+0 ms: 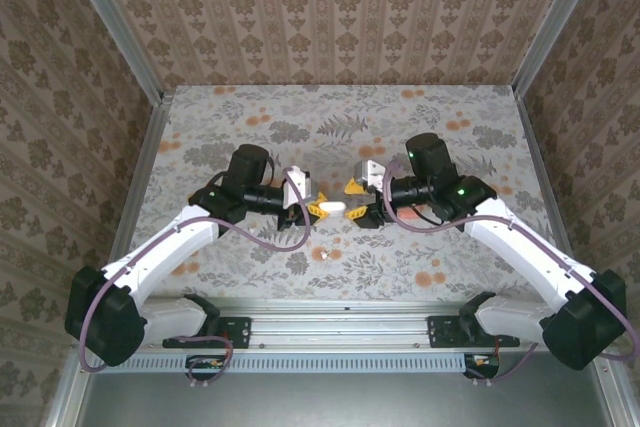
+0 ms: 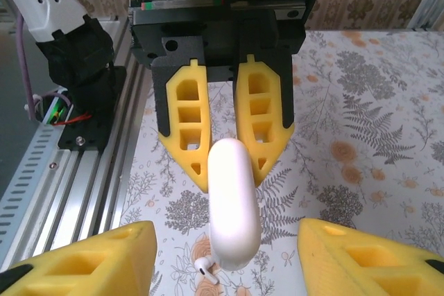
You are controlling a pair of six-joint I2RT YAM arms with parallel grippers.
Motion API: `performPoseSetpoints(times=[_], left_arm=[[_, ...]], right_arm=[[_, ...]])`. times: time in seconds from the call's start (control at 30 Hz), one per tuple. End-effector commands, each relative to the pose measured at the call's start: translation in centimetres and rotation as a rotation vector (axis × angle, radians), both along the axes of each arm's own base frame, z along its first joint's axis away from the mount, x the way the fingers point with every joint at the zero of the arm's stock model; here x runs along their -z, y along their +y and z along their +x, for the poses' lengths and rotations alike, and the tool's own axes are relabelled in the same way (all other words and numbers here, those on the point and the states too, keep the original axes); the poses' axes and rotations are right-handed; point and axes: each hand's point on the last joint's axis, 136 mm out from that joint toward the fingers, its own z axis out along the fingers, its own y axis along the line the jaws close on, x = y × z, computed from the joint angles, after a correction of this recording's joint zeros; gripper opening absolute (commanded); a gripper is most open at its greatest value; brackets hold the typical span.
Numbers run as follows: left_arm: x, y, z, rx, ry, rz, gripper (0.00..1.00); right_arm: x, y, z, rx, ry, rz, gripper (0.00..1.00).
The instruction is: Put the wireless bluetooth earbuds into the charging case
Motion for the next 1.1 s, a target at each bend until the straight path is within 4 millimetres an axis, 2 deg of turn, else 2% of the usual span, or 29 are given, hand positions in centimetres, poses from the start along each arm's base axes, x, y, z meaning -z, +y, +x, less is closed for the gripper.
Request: performPoseSetpoints(times=[0.0,0.37,0.67,0.87,0.93,1.07], left_arm=[[-1.2,-0.1,-0.1,0.021,-0.045,-0.012,0.07],[-1.3,-0.2,-0.1,0.025,-0.047,-0.015,0.05],[-1.4,-0.2,-0.1,0.025,-0.051,-0.019,0.05],[-1.4,-0.2,-0.1,0.022,-0.054,-0.019,0.05],[-1.5,-0.2,0.0,0.017,-0.051,-0.028,0.10],[-1.8,-0.1,0.4,-0.002,-0.034,-0.091,0.34]], right_arm=[[0.5,0.3,0.2,-0.013,0.002,-0.053,0.58],[1.4,2.3,0.2,-0.083,0.043,-0.063,0.52],[1.9,2.8,0.5,-0.098,0.056,-0.070,0.46],[1.9,2.7,0.3,-0.107,0.047,-0.074,0.29],[1.7,2.5,0.2,-0.110,0.033,-0.072,0.26],[1.2,1.8,-0.2,-0.123,0.004,-0.027,0.23]])
